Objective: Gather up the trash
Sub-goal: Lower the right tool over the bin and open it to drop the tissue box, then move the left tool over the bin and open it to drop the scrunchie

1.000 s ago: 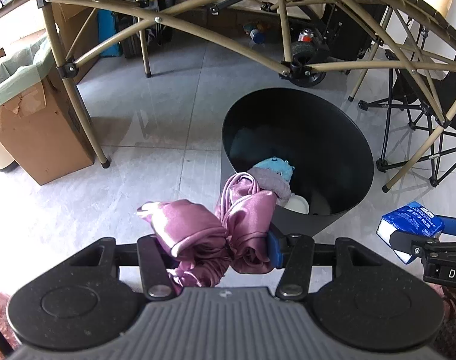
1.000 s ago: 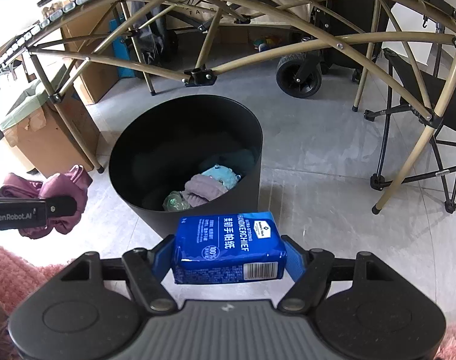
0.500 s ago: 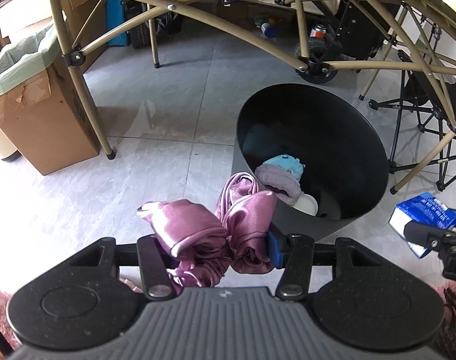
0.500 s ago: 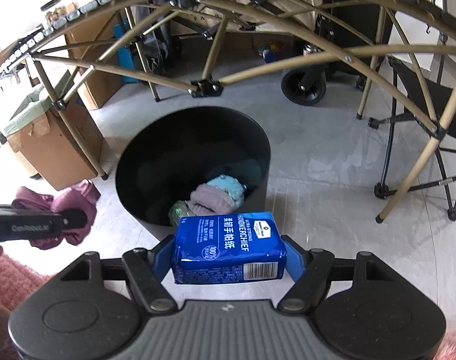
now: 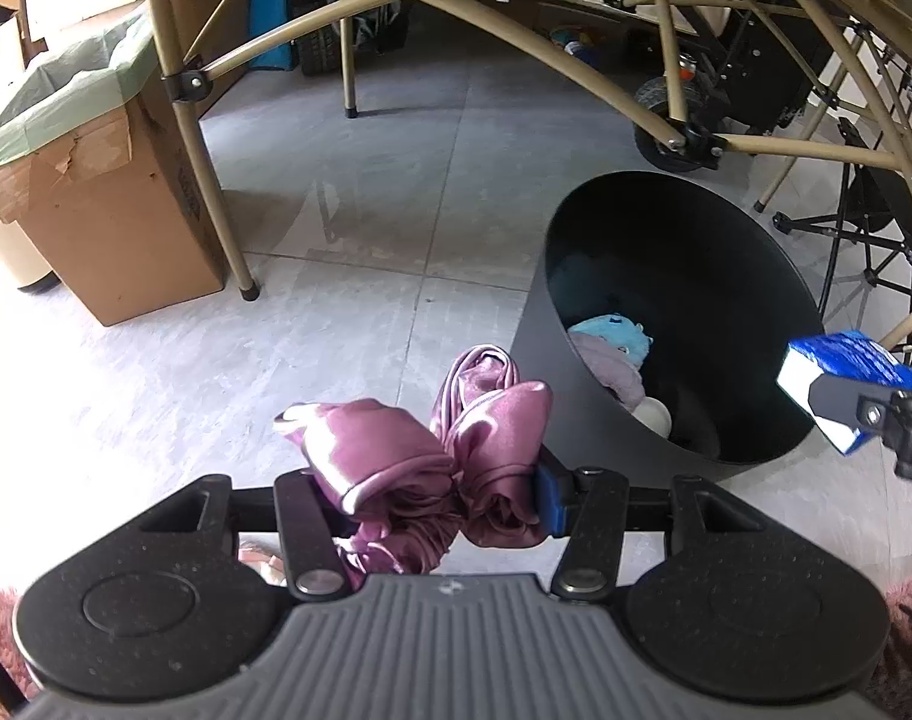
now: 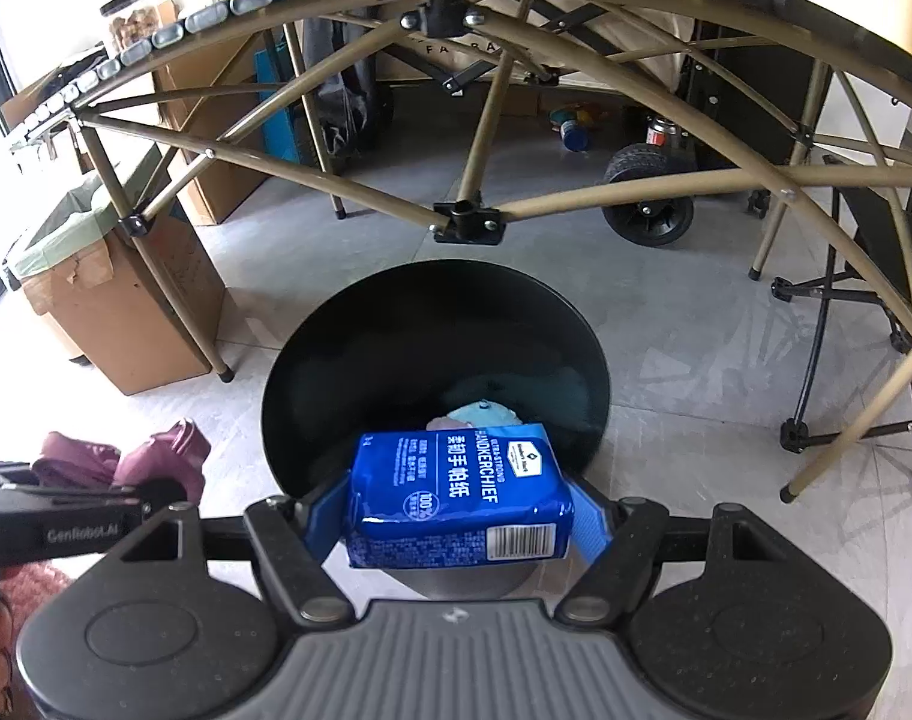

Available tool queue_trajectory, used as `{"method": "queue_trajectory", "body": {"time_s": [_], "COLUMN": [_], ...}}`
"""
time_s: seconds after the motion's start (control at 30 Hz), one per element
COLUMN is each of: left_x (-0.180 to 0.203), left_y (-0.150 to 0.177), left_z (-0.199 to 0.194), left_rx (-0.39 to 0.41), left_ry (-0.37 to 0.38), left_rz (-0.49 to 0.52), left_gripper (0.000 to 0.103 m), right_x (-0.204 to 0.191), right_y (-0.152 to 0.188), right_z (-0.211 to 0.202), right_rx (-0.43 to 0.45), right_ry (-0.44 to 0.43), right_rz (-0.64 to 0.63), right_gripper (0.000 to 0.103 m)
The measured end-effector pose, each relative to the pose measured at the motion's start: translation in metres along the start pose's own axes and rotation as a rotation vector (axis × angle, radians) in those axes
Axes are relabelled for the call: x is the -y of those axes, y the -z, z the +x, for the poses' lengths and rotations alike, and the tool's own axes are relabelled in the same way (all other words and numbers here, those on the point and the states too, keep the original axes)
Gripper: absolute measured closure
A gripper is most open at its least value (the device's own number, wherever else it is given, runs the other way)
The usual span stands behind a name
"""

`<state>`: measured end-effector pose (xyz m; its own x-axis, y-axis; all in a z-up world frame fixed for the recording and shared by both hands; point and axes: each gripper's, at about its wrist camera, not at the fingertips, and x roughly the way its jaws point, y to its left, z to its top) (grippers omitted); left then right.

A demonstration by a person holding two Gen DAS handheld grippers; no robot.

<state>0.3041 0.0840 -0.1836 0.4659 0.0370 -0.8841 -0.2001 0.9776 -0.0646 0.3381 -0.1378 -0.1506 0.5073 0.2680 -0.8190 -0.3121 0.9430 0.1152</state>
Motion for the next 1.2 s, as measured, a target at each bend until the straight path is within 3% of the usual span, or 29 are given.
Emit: {"method": "queue_trajectory", "body": {"time_s": [0.53, 0.6, 0.67, 0.97, 1.2], "left_x": [-0.018, -0.017, -0.017, -0.019, -0.018], "left_y": [-0.003, -0.003, -0.003, -0.004, -0.004], "left_z": [0.01, 0.011, 0.011, 0.015, 0.015], "left_rx": [-0.03, -0.033, -0.037, -0.052, -0.049], "left_ry": [0.008, 0.008, 0.009, 0.007, 0.01], "left_rz": [-0.042, -0.042, -0.041, -0.046, -0.045], "left_gripper": [0.05, 0.05, 0.05, 0.05, 0.05], "right_x": [-0.017, -0.018, -0.017, -0.015, -0.013], "right_y": [-0.04, -0.043, -0.046, -0.05, -0.047], "right_z": [0.051, 0.056, 0.062, 0.087, 0.089], "right_rx": [-0.063, -0.081, -0.106, -0.24, -0.254], "right_ry": [0.005, 0.009, 0.018, 0.057, 0.06], "right_rz": [0.008, 0.022, 0.035, 0.084, 0.081], "right_gripper": [0.03, 0.014, 0.005, 0.0, 0.0]}}
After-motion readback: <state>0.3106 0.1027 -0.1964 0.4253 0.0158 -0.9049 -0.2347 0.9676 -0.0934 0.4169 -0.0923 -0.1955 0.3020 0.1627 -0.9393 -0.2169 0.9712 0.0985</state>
